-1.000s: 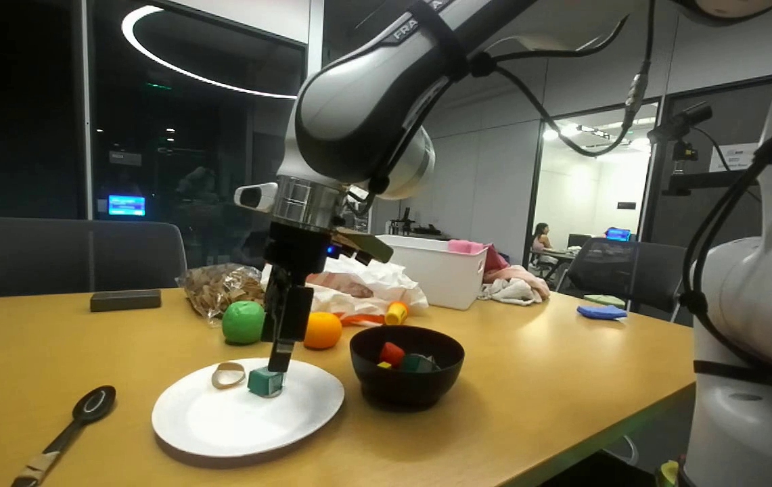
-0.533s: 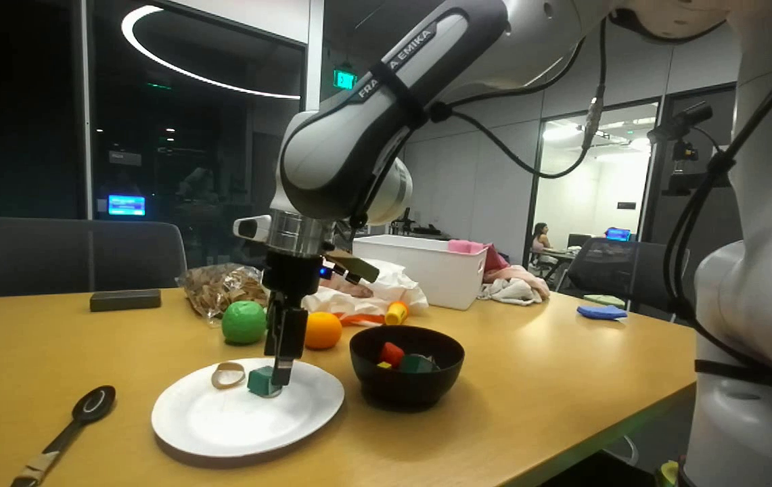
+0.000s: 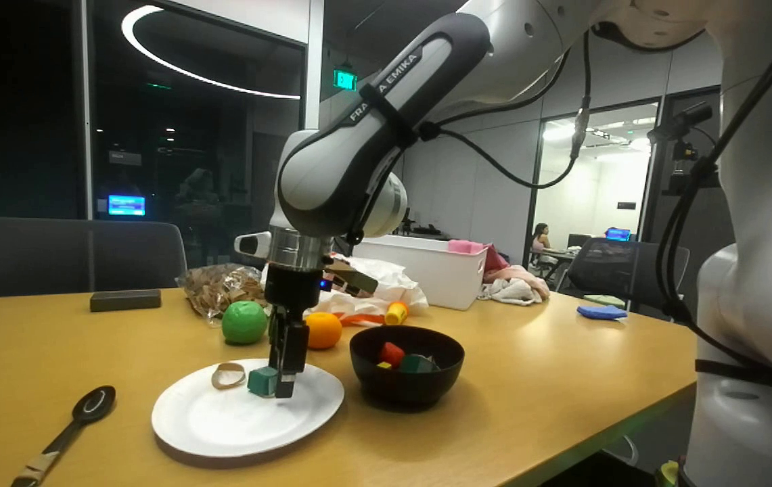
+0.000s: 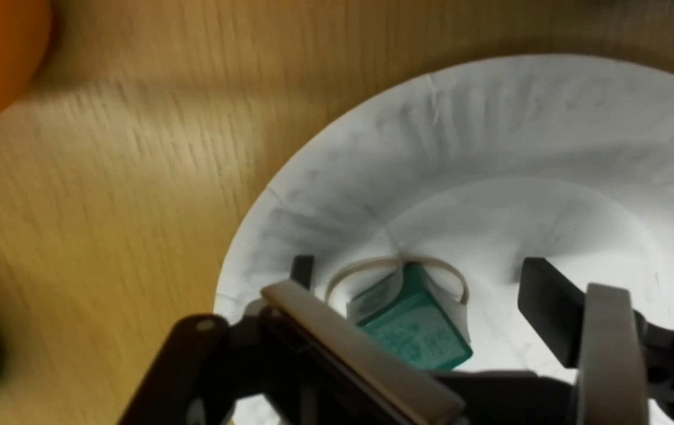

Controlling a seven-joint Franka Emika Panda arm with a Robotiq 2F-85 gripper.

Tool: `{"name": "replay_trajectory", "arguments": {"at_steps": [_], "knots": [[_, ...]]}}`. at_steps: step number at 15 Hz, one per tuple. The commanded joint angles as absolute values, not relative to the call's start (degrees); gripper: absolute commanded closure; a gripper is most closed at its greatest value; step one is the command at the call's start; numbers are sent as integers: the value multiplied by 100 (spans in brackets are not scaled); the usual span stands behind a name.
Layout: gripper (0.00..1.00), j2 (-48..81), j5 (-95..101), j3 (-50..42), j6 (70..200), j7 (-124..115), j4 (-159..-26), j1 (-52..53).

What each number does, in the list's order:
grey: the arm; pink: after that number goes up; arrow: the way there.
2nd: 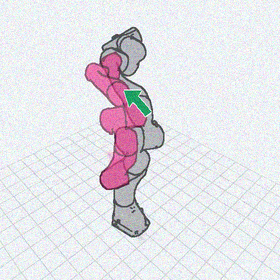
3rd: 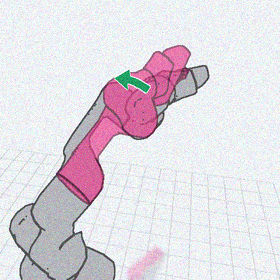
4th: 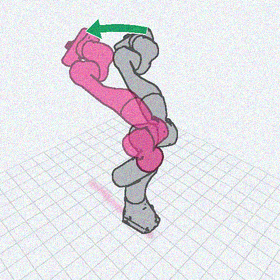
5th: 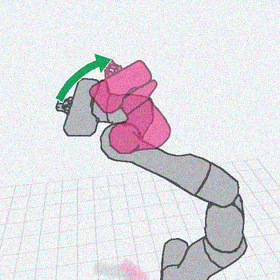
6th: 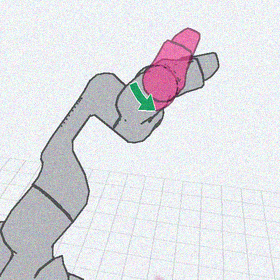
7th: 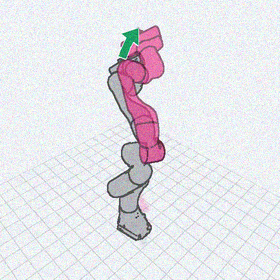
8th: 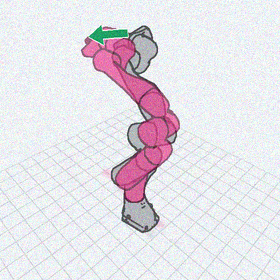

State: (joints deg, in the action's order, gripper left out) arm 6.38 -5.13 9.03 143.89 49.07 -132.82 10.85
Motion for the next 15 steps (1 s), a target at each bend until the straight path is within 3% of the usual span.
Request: {"name": "replay_trajectory", "arguments": {"at_steps": [1,7,9,12,13,15], "knots": [[42,725,-609,1056,14498,4964,-13189,958],[88,659,-549,1042,14481,4814,-13140,923],[99,588,-533,1034,14430,4749,-13127,911],[100,425,-526,1005,14310,4635,-13095,873],[74,402,-582,1002,14233,4632,-13079,853],[66,389,-651,1009,14224,4642,-13093,836]]}}
